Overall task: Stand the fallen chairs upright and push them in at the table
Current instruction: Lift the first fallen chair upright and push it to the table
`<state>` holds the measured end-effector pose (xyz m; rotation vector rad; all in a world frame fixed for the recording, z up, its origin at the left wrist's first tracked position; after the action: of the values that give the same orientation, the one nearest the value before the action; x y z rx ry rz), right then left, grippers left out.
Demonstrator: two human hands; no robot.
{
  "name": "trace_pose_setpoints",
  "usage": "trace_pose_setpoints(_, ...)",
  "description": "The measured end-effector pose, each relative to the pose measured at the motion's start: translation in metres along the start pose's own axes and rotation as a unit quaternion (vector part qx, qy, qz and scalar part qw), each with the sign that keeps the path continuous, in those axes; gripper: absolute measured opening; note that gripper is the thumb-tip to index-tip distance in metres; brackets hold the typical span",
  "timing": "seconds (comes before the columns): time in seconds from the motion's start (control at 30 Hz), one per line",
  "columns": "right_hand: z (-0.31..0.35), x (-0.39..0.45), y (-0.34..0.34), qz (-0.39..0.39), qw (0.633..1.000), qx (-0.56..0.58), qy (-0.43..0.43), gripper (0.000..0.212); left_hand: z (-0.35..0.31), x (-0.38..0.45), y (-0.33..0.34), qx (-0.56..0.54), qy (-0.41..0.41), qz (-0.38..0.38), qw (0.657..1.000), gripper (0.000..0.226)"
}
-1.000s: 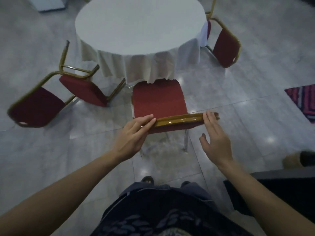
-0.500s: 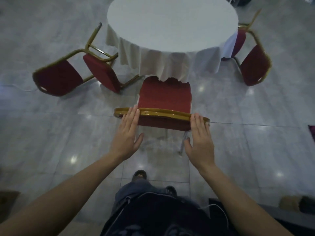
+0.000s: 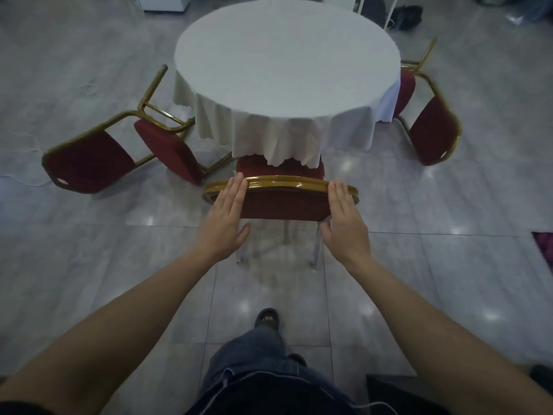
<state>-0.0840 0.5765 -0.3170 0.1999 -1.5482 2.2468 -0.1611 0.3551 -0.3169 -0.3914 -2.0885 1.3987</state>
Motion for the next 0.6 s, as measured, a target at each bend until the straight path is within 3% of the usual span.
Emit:
trace_pose_setpoints(0.47,-0.01,0.084,0.018,-0.002,1.0,-0.019,0.001,0.072,0.038,0.084,0.015,0.0,0.033,0.003,0.999,0.086)
trace_pose_setpoints(0.6,-0.019,0.081,0.016,-0.019,1.0,-0.019,0.008,0.075,0.039,0.088,0.008,-0.01,0.037,-0.049,0.998,0.069)
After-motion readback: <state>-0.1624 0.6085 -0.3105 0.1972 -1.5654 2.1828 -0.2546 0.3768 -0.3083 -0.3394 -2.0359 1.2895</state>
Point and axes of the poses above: each hand's wrist, its own x-axis towards the middle knuckle, its own y-axis out of the palm, z = x × y, the point moved 9 cm from there along x, towards the middle knuckle, and after that the axes turned 8 degrees about -z, right-handed, at the moved point
